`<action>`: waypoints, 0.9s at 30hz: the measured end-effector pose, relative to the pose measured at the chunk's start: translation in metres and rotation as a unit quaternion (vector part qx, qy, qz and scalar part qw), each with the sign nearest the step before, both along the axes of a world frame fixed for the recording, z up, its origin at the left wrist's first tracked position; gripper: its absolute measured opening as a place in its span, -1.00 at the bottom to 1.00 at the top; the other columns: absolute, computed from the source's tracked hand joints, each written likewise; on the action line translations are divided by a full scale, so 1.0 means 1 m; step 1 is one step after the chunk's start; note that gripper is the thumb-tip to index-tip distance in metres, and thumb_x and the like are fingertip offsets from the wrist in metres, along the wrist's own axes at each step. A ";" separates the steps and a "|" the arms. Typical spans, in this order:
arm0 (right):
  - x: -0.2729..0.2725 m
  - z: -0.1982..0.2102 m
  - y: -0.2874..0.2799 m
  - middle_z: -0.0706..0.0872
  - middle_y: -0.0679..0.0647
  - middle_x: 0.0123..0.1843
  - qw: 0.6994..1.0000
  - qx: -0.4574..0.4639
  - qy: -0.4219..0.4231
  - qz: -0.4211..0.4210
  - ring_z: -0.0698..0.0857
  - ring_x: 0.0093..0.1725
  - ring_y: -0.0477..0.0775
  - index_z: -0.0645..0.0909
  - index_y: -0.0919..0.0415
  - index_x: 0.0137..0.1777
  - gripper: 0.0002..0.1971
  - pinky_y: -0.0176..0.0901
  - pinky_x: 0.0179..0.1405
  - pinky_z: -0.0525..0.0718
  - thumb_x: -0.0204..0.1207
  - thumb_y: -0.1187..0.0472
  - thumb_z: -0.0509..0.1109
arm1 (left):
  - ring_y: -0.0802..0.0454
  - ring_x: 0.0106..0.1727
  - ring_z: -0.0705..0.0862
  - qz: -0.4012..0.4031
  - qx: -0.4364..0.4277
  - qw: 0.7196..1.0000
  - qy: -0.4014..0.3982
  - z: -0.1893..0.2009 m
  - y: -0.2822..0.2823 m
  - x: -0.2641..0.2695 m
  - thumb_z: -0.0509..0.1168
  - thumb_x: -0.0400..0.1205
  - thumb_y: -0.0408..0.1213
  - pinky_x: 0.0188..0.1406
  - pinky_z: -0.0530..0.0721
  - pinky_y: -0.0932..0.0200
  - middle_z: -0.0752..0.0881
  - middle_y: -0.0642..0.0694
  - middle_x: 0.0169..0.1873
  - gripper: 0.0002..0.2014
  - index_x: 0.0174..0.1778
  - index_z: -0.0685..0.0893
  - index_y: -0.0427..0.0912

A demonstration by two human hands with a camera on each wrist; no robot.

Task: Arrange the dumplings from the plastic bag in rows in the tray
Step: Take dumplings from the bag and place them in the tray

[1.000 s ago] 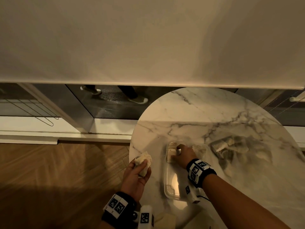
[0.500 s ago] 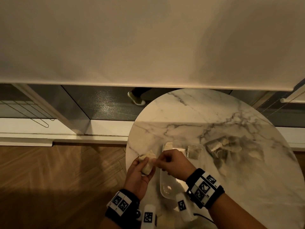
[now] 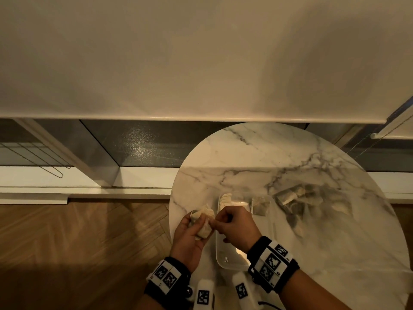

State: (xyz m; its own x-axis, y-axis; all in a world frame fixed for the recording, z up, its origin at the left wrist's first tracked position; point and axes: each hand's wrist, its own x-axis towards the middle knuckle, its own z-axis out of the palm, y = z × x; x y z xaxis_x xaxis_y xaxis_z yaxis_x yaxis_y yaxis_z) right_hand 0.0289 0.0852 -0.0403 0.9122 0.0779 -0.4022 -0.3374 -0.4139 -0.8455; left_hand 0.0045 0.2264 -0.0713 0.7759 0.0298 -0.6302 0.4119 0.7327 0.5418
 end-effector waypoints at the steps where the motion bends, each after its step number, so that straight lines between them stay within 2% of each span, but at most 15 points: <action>1: 0.000 0.001 0.000 0.76 0.08 -0.37 1.000 0.006 0.003 -0.004 0.74 -0.39 0.04 0.71 0.17 -0.26 -0.84 -0.10 -0.46 0.76 0.42 0.13 0.60 | -0.14 0.14 0.79 0.004 -0.001 1.000 0.004 0.000 0.001 0.000 0.30 0.67 -0.40 -0.07 0.81 0.07 0.78 -0.32 0.18 -0.67 0.35 0.60 -0.34; 6: 0.003 0.000 -0.002 0.79 0.22 -0.32 0.998 0.057 0.021 -0.035 0.76 -0.32 0.08 0.70 0.24 -0.23 -0.87 -0.06 -0.37 0.80 0.43 0.24 0.60 | -0.10 0.07 0.82 0.011 -0.006 1.000 0.011 -0.001 0.004 0.002 0.26 0.72 -0.30 -0.15 0.79 0.05 0.79 -0.29 0.17 -0.74 0.29 0.65 -0.30; 11: 0.006 0.004 -0.008 0.80 0.13 -0.34 0.995 0.093 0.032 -0.020 0.78 -0.29 0.05 0.72 0.24 -0.11 -0.95 -0.04 -0.27 0.80 0.49 0.33 0.54 | -0.20 0.18 0.77 0.021 -0.007 0.999 0.028 -0.003 0.008 0.002 0.26 0.71 -0.27 -0.15 0.80 0.02 0.76 -0.34 0.22 -0.68 0.35 0.62 -0.33; 13: 0.006 0.006 -0.011 0.80 0.08 -0.33 0.995 0.094 0.030 -0.011 0.76 -0.29 0.00 0.74 0.20 -0.09 -0.96 -0.09 -0.28 0.78 0.52 0.33 0.51 | -0.22 0.22 0.77 0.028 -0.011 0.999 0.033 -0.003 0.009 0.002 0.28 0.70 -0.26 -0.14 0.81 0.01 0.76 -0.33 0.22 -0.65 0.37 0.61 -0.34; 16: 0.007 0.009 -0.019 0.78 0.09 -0.31 0.995 0.093 0.023 -0.008 0.72 -0.31 -0.07 0.78 0.16 -0.11 -0.92 -0.18 -0.32 0.73 0.54 0.33 0.48 | -0.21 0.21 0.76 0.047 -0.023 0.998 0.037 -0.005 0.012 0.002 0.31 0.68 -0.27 -0.16 0.82 0.01 0.77 -0.31 0.21 -0.62 0.37 0.61 -0.37; 20: 0.012 0.008 -0.032 0.81 0.14 -0.19 0.993 0.106 0.018 -0.040 0.75 -0.23 -0.05 0.77 0.19 -0.12 -0.94 -0.14 -0.26 0.76 0.54 0.33 0.48 | -0.16 0.17 0.74 0.060 -0.033 0.997 0.044 -0.005 0.016 0.002 0.32 0.69 -0.28 -0.19 0.82 0.04 0.76 -0.30 0.21 -0.64 0.36 0.62 -0.37; 24: 0.020 -0.012 -0.046 0.78 0.18 -0.19 0.990 0.108 0.052 -0.079 0.74 -0.19 0.03 0.72 0.26 -0.09 -0.97 -0.09 -0.23 0.77 0.54 0.37 0.46 | -0.15 0.13 0.74 0.060 -0.043 0.996 0.047 -0.006 0.017 0.003 0.32 0.68 -0.26 -0.22 0.82 0.05 0.74 -0.30 0.18 -0.65 0.34 0.63 -0.35; 27: 0.027 -0.041 -0.059 0.77 0.20 -0.18 0.988 0.050 0.093 -0.109 0.75 -0.20 0.08 0.68 0.27 -0.08 -0.97 -0.08 -0.27 0.75 0.55 0.38 0.43 | -0.13 0.09 0.74 0.063 -0.047 0.996 0.049 -0.006 0.017 0.005 0.31 0.69 -0.26 -0.25 0.82 0.07 0.73 -0.30 0.18 -0.68 0.31 0.63 -0.34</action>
State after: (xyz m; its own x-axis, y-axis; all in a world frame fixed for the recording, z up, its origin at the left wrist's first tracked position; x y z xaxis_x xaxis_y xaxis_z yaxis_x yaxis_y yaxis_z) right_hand 0.0558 0.0265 -0.0809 0.8234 -0.0638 -0.5639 -0.5619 -0.2313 -0.7942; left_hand 0.0090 0.2434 -0.0770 0.7050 0.0598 -0.7067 0.3608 0.8277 0.4299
